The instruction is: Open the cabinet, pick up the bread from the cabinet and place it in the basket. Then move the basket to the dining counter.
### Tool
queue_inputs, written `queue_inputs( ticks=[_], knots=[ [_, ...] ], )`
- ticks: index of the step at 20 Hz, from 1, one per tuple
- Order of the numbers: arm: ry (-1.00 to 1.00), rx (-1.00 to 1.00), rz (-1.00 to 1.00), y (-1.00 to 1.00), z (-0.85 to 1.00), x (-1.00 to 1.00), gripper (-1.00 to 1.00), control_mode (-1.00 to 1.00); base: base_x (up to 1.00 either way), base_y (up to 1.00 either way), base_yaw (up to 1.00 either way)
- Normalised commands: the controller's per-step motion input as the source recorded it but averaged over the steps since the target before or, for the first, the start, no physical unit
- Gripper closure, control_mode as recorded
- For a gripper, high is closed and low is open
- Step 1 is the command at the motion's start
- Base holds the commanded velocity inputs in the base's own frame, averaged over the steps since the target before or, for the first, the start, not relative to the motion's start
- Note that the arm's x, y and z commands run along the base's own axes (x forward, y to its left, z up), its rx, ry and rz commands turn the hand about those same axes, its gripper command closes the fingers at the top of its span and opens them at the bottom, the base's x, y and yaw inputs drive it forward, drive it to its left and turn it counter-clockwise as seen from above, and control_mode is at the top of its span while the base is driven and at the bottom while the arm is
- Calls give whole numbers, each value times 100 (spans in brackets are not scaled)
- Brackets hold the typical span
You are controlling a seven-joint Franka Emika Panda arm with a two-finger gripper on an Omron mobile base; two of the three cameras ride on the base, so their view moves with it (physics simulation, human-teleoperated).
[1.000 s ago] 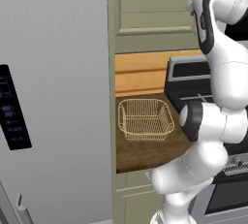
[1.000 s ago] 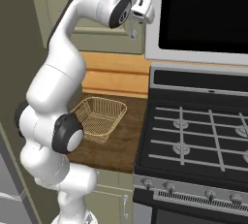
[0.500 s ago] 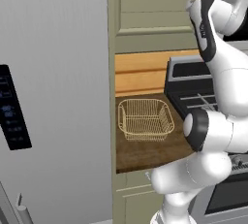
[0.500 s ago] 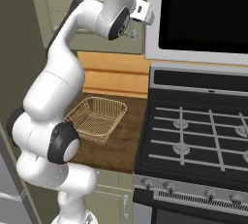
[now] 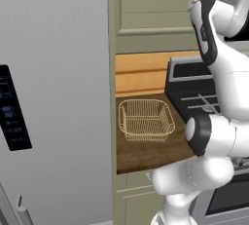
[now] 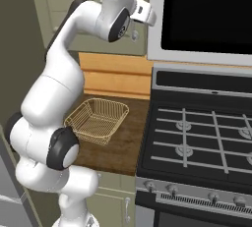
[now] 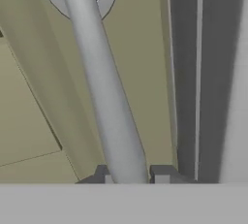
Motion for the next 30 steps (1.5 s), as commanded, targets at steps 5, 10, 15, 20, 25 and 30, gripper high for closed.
queue_inputs(
  ticks=[5,10,15,20,25,30],
  knots=[
    [0,-13,-6,42,8,-54,100,-100,0,0,0],
    [-10,-21,-1,64,2,-97,100,-100,0,0,0],
    [-4,-12,-15,60,27,-76,100,-100,0,0,0],
    [1,-3,-23,46,47,-78,100,-100,0,0,0],
    [5,-2,-29,50,10,-90,100,-100,0,0,0],
    [14,-2,-31,46,-2,-57,100,-100,0,0,0]
  ],
)
